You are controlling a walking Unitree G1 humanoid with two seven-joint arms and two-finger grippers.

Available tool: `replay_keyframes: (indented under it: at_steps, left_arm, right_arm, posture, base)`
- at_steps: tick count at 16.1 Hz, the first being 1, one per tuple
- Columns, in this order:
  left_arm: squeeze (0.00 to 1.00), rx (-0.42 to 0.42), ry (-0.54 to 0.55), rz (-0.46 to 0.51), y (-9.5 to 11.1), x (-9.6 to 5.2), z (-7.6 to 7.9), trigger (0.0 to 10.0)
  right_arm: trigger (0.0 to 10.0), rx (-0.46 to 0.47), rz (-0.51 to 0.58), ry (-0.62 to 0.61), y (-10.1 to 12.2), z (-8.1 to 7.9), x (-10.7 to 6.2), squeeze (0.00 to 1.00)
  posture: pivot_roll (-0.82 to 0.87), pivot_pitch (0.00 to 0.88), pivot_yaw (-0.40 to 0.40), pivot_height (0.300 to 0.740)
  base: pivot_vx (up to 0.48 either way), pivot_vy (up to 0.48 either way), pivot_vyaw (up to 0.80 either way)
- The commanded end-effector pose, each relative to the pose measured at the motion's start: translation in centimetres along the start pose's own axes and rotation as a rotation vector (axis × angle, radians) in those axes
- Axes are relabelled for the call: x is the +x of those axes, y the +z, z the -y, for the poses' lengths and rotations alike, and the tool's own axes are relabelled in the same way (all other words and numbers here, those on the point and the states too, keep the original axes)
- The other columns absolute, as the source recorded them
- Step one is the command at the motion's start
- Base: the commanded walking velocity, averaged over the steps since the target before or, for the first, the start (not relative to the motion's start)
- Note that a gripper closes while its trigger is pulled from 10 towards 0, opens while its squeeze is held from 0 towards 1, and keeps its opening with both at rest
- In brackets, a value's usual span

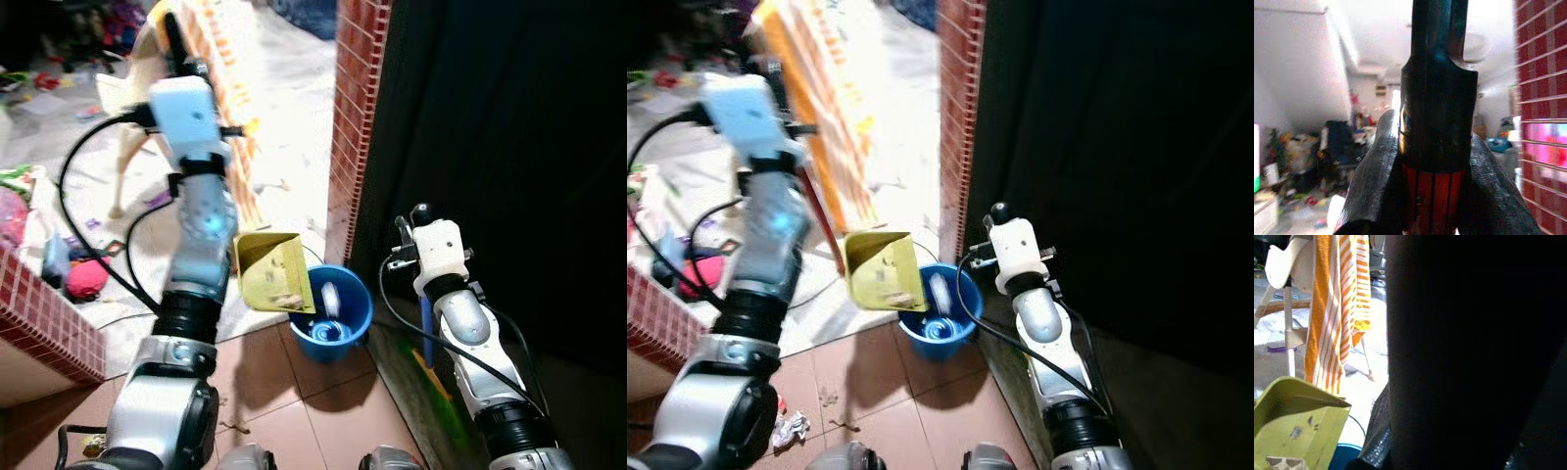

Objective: Sweep floor

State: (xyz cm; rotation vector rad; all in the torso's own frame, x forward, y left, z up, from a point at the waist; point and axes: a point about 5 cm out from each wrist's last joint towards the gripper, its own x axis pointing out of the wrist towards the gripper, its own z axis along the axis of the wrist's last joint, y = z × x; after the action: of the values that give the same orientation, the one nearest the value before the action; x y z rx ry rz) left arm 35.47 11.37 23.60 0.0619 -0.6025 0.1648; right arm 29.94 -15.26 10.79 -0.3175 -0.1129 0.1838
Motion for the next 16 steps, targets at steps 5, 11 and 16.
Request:
replay_keyframes:
  at_steps: [5,11,16]
  left_arm:
    - [0.0,-0.087,-0.32,0.087,0.3,-2.7,4.8,10.0]
    - [0.0,-0.089,-0.814,0.169,0.6,-7.3,8.4,10.0]
    - [0.0,-0.112,-0.612,0.331,5.2,-2.2,6.3,10.0]
  right_arm:
    - [10.0,-0.031,0.069,0.004,1.4,0.0,0.6,0.0]
    - [10.0,-0.035,0.071,0.001,1.3,-0.1,0.5,0.0]
    - [10.0,-0.046,0.078,0.001,1.4,-0.2,0.9,0.0]
  posture:
    - [-0.13,0.0,0.058,0.74]
    - [-0.12,0.0,0.066,0.74]
    - [-0.12,0.0,0.059,0.74]
  base:
    - [0.0,0.0,0.0]
    - [0.0,0.0,0.0]
    - [0.0,0.0,0.0]
